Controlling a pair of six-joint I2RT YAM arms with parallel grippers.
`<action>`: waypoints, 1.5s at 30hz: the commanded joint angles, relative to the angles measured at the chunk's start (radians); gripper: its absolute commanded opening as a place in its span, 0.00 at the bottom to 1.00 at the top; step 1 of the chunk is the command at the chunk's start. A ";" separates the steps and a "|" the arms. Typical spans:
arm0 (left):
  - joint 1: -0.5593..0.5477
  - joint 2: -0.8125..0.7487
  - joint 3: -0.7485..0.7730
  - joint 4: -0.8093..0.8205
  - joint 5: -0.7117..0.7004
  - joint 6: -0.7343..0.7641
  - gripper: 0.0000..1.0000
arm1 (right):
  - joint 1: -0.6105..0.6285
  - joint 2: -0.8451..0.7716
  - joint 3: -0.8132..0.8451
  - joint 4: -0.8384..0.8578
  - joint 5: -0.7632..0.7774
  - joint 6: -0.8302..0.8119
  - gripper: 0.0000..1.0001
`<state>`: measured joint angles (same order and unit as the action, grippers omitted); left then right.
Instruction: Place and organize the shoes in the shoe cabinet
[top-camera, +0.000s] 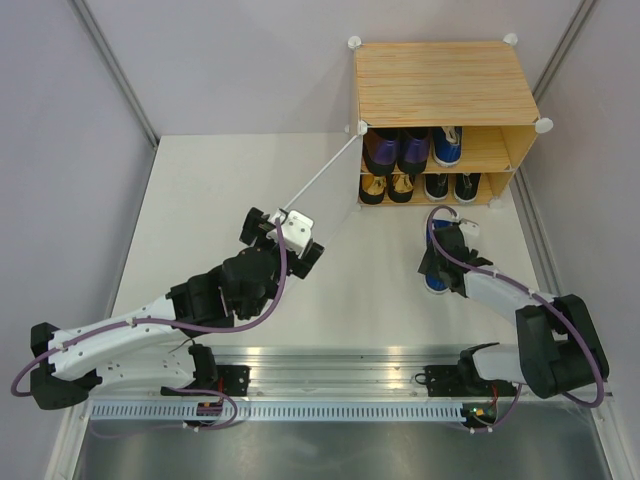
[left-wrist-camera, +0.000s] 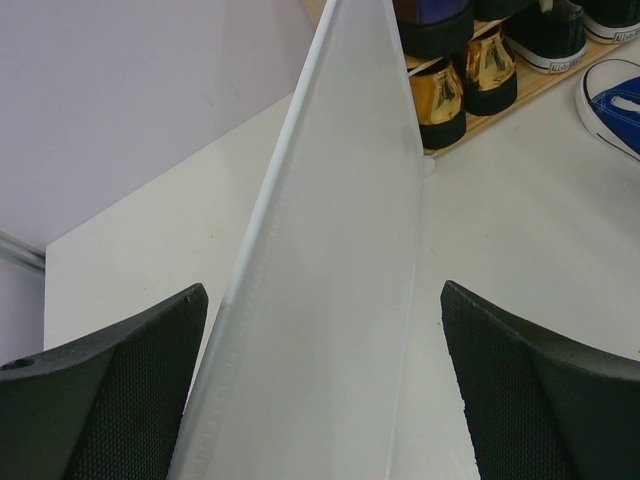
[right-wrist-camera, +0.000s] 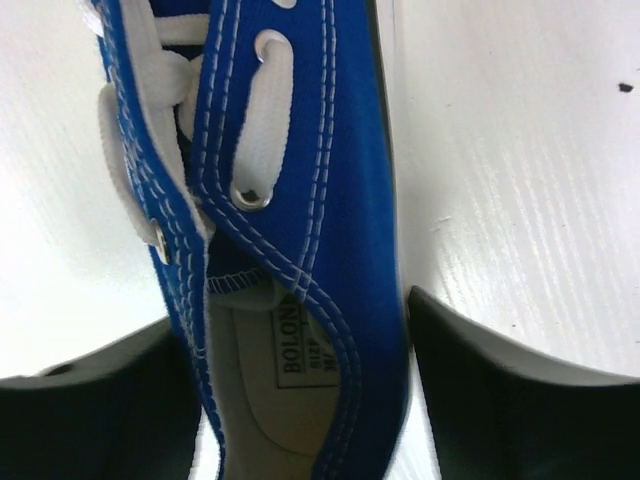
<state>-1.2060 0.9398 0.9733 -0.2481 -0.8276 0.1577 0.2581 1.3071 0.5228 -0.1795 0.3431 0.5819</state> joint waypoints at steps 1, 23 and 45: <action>0.003 0.008 0.025 -0.023 0.027 -0.003 0.99 | 0.001 0.024 0.002 0.002 -0.041 0.018 0.67; 0.003 -0.001 0.033 -0.036 0.035 -0.007 1.00 | 0.001 -0.287 0.011 -0.097 -0.027 -0.024 0.01; 0.003 -0.013 0.034 -0.039 0.039 -0.009 0.99 | -0.014 -0.557 0.209 -0.319 0.083 -0.086 0.01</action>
<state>-1.2064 0.9401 0.9733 -0.2905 -0.8009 0.1574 0.2523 0.7872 0.6712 -0.5247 0.3637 0.5171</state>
